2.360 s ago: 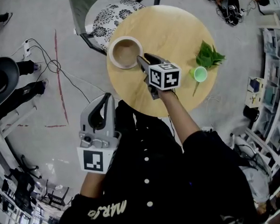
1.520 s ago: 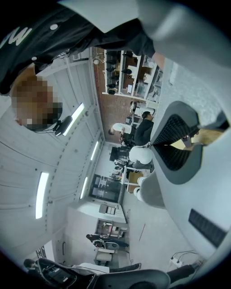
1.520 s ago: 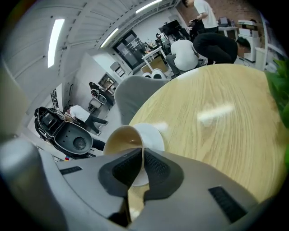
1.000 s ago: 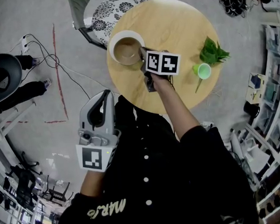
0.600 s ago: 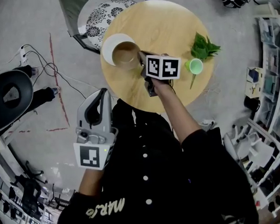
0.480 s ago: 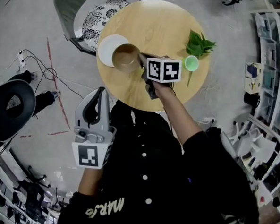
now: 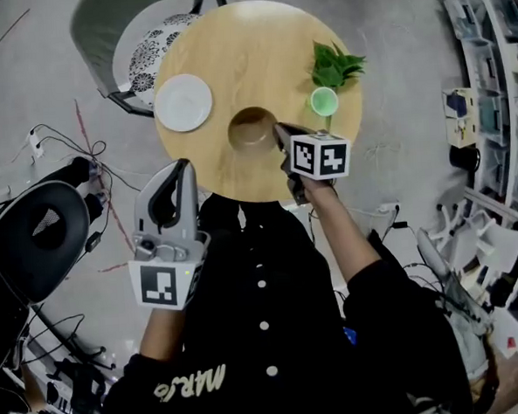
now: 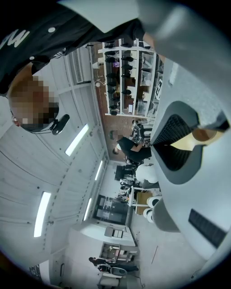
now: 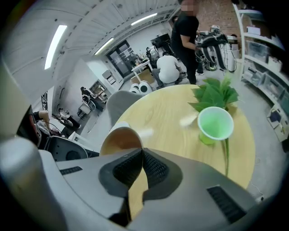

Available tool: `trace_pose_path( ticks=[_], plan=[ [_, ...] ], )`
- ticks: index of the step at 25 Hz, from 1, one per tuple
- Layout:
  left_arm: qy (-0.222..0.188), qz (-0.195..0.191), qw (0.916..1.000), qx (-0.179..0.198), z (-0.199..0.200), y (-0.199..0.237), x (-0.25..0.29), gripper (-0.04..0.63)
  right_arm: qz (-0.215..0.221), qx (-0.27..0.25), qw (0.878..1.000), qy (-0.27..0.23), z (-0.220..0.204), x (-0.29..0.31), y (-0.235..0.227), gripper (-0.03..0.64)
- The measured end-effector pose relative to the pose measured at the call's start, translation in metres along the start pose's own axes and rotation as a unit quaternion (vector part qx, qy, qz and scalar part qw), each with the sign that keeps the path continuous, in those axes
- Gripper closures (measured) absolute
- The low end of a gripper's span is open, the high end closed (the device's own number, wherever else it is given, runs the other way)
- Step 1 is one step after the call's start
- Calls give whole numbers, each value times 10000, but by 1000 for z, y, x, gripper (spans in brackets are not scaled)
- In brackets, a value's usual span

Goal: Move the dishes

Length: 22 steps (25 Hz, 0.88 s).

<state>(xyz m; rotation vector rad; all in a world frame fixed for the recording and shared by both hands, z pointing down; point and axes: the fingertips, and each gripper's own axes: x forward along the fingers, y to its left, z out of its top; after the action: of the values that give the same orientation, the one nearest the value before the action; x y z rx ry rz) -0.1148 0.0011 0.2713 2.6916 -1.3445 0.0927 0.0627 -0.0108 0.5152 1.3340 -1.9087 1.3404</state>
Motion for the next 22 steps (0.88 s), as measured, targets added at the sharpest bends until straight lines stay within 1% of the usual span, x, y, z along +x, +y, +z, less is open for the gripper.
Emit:
trace_pose_path(
  ticks=[8,13,18,22],
  plan=[
    [3,-451,9989,95,4,-33,19,592,-476,583,9970,-205,-35,-46,-70,612],
    [112,-724,9972,174,4,-55,34,592,-717,917,9927,-319,-48,-66,-109,612],
    [159,-719,9971,214,2,-62,45,592,-925,1174,9881,-365,-61,-76,-147,612],
    [175,-798,9960,359,3,-67,54,592,-998,1264,9865,-300,-67,-77,-164,611]
  ],
)
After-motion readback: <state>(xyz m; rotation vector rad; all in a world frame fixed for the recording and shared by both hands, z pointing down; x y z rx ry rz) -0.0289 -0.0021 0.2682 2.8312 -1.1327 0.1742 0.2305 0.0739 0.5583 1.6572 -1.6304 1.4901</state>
